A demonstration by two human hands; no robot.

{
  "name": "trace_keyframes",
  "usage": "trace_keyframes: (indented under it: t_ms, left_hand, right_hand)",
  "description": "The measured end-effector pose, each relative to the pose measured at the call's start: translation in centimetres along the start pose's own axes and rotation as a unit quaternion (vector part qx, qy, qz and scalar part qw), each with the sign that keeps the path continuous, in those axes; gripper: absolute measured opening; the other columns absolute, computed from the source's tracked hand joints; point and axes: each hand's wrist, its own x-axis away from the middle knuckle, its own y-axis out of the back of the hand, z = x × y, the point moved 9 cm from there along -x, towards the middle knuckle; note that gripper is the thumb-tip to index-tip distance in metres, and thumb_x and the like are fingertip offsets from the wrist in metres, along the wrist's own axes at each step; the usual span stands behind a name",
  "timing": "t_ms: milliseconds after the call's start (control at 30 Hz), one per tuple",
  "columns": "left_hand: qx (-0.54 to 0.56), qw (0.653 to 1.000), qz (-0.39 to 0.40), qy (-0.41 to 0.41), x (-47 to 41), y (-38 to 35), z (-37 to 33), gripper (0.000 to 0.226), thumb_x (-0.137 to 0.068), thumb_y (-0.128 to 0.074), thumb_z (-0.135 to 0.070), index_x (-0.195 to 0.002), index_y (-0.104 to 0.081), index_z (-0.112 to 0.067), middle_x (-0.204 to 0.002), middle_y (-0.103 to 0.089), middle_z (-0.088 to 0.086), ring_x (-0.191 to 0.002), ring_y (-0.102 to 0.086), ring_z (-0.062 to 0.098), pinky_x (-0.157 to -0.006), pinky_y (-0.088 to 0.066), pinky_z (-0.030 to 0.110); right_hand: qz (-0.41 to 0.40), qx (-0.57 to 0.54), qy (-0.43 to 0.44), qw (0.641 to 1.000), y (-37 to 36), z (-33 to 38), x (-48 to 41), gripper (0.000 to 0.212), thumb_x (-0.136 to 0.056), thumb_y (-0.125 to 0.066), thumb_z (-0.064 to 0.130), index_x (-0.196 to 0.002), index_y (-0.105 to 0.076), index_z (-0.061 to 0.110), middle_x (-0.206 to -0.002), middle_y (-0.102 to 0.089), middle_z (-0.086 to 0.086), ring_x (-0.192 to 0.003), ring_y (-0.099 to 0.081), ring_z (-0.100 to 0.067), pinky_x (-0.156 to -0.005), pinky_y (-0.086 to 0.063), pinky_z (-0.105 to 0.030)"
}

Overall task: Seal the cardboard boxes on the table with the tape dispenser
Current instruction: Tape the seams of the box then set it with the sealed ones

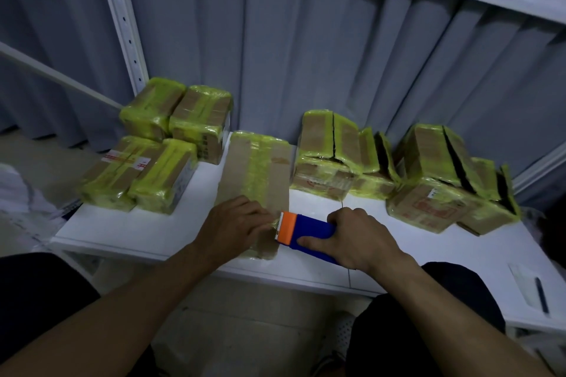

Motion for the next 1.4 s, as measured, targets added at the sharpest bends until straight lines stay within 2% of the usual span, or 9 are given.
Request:
trace_keyframes:
  t_ms: [133, 300, 400, 500, 633, 700, 933, 1067, 1400]
  left_hand:
    - [0.01, 1.0, 0.016, 0.004, 0.1, 0.2, 0.4, 0.035, -0.096, -0.047, -0.044, -0.104, -0.076, -0.025, -0.099, -0.073, -0.007, -0.086, -0.064, 0.012, -0.073, -0.048, 0.021]
    - [0.061, 0.998, 0.02, 0.025, 0.6, 1.2, 1.7, 0.033, -0.095, -0.049, -0.038, -0.105, -0.074, -0.02, -0.104, -0.071, -0.004, -0.096, -0.062, 0.012, -0.081, -0.057, 0.031]
    - [0.036, 0.999, 0.009, -0.014, 0.6, 1.0, 0.3, 0.026, -0.081, -0.076, -0.021, -0.104, -0.073, -0.01, -0.102, -0.073, 0.007, -0.092, -0.07, 0.022, -0.083, -0.057, 0.039]
    - [-0.008, 0.998, 0.062, -0.021, 0.7, -0.5, 0.1, 0.053, -0.061, -0.093, -0.017, -0.11, -0.072, -0.015, -0.103, -0.072, 0.005, -0.091, -0.07, 0.023, -0.083, -0.056, 0.037]
    - [0.015, 0.999, 0.038, 0.0, 0.6, -0.4, 0.5, 0.026, -0.087, -0.069, -0.038, -0.111, -0.073, -0.027, -0.107, -0.07, -0.006, -0.095, -0.063, 0.015, -0.088, -0.05, 0.034]
    - [0.032, 0.999, 0.03, 0.02, 0.4, -0.3, 0.5, 0.03, -0.092, -0.055, -0.047, -0.107, -0.074, -0.028, -0.103, -0.07, -0.007, -0.092, -0.062, 0.014, -0.086, -0.05, 0.033]
    - [0.034, 0.998, 0.039, 0.023, 0.2, -1.0, 1.5, 0.024, -0.087, -0.062, -0.043, -0.098, -0.076, -0.027, -0.098, -0.071, -0.005, -0.088, -0.064, 0.018, -0.086, -0.051, 0.036]
    - [0.06, 0.997, 0.045, 0.026, -0.1, -0.3, 1.5, 0.019, -0.085, -0.065, -0.037, -0.095, -0.077, -0.026, -0.096, -0.072, -0.006, -0.087, -0.064, 0.015, -0.086, -0.047, 0.029]
    - [0.104, 0.991, 0.076, 0.038, 0.6, 0.1, 2.3, 0.034, -0.091, -0.05, -0.052, -0.102, -0.076, -0.032, -0.101, -0.066, -0.016, -0.096, -0.053, 0.005, -0.089, -0.042, 0.025]
  right_hand:
    - [-0.006, -0.03, 0.009, 1.0, 0.9, 0.0, 0.8, 0.062, -0.071, -0.063, 0.087, -0.076, -0.059, 0.026, -0.069, -0.059, 0.009, -0.066, -0.061, -0.008, -0.053, -0.041, -0.024]
    - [-0.018, -0.055, -0.005, 0.998, 2.0, -2.5, 1.1, 0.068, -0.066, -0.064, 0.089, -0.074, -0.064, 0.022, -0.068, -0.064, 0.005, -0.065, -0.063, -0.009, -0.056, -0.05, -0.027]
    - [-0.02, -0.025, -0.001, 0.999, 1.5, -2.2, 1.1, 0.066, -0.068, -0.062, 0.09, -0.079, -0.062, 0.025, -0.072, -0.06, 0.009, -0.069, -0.062, -0.008, -0.055, -0.044, -0.024]
    - [-0.018, -0.021, -0.003, 1.0, 1.1, -2.3, 1.0, 0.064, -0.07, -0.061, 0.089, -0.082, -0.061, 0.027, -0.074, -0.06, 0.01, -0.072, -0.062, -0.008, -0.055, -0.043, -0.022]
    - [-0.01, -0.033, -0.007, 0.999, 0.5, -2.8, 1.3, 0.064, -0.07, -0.062, 0.088, -0.088, -0.062, 0.027, -0.083, -0.065, 0.009, -0.077, -0.065, -0.009, -0.061, -0.051, -0.023]
    - [-0.009, -0.037, -0.007, 0.999, 0.3, -2.7, 1.3, 0.064, -0.07, -0.063, 0.088, -0.091, -0.063, 0.027, -0.086, -0.066, 0.009, -0.079, -0.066, -0.009, -0.064, -0.054, -0.024]
    - [-0.014, -0.056, -0.005, 0.998, 0.8, -2.8, 1.8, 0.062, -0.069, -0.064, 0.087, -0.078, -0.06, 0.026, -0.075, -0.065, 0.009, -0.071, -0.064, -0.007, -0.061, -0.052, -0.025]
    - [-0.017, -0.076, 0.011, 0.997, 1.3, -2.5, 2.4, 0.061, -0.068, -0.065, 0.088, -0.074, -0.059, 0.027, -0.071, -0.064, 0.008, -0.068, -0.064, -0.007, -0.059, -0.053, -0.026]
    - [-0.005, -0.112, 0.005, 0.994, 0.4, -5.0, 4.6, 0.061, -0.065, -0.065, 0.089, -0.073, -0.059, 0.029, -0.069, -0.063, 0.01, -0.066, -0.064, -0.004, -0.056, -0.048, -0.021]
